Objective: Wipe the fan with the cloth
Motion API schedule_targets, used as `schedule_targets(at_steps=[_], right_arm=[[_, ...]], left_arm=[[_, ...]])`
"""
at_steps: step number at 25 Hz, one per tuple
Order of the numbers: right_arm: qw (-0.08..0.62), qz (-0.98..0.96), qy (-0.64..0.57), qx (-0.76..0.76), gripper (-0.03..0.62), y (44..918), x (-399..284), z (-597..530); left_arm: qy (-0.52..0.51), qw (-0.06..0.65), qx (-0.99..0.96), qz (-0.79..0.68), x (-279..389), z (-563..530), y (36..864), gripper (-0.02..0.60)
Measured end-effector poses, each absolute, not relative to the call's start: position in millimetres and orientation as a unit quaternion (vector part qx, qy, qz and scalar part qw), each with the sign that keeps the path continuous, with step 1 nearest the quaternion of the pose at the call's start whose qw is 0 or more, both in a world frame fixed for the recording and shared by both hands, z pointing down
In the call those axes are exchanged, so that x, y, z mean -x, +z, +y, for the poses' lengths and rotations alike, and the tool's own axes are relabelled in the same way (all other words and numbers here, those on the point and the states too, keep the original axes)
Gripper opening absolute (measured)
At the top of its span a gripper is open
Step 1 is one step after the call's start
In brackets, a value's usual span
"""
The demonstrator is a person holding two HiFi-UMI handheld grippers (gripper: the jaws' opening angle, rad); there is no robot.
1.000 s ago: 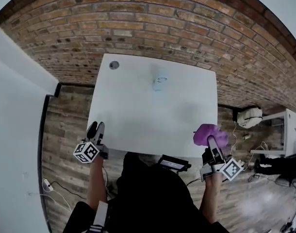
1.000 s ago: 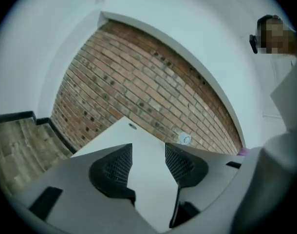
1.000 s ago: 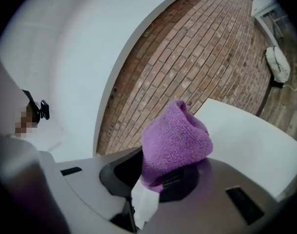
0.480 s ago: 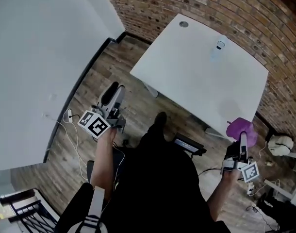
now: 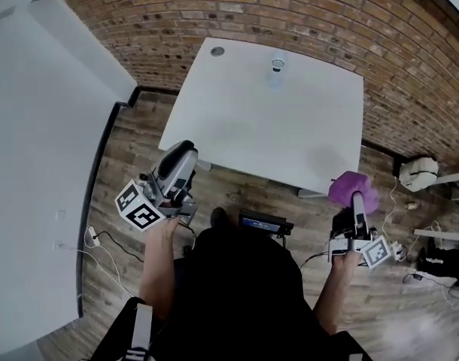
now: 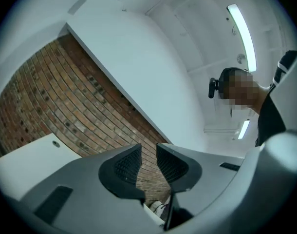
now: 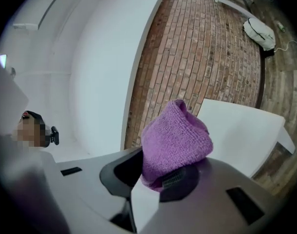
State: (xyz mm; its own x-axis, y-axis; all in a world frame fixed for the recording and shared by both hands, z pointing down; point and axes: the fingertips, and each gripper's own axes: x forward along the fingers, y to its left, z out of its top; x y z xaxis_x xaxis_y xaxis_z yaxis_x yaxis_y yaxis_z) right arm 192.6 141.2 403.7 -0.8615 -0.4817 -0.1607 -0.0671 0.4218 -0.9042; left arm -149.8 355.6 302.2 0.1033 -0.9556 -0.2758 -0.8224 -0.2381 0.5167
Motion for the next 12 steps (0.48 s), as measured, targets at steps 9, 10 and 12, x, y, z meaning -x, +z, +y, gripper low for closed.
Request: schedule_targets(at_steps=[9, 10, 12], right_arm=[[0.213, 0.825, -0.486, 0.195, 0.071, 377.9, -156.4, 163.4], [0.207, 0.828, -0.482, 0.198, 0.071, 377.6, -154.6, 165.0], [0.190, 0.837, -0.472, 0.200, 0.071, 376.2, -148.4, 169.1]], left_arm=[[-0.341, 0.136, -0.773, -0.518, 158.7, 335.3, 295.2, 0.107], [-0.346, 0.136, -0.775, -0.512, 158.4, 334.6, 293.1, 0.107], [-0.354, 0.137, -0.777, -0.503, 158.1, 334.8, 291.1, 0.059]])
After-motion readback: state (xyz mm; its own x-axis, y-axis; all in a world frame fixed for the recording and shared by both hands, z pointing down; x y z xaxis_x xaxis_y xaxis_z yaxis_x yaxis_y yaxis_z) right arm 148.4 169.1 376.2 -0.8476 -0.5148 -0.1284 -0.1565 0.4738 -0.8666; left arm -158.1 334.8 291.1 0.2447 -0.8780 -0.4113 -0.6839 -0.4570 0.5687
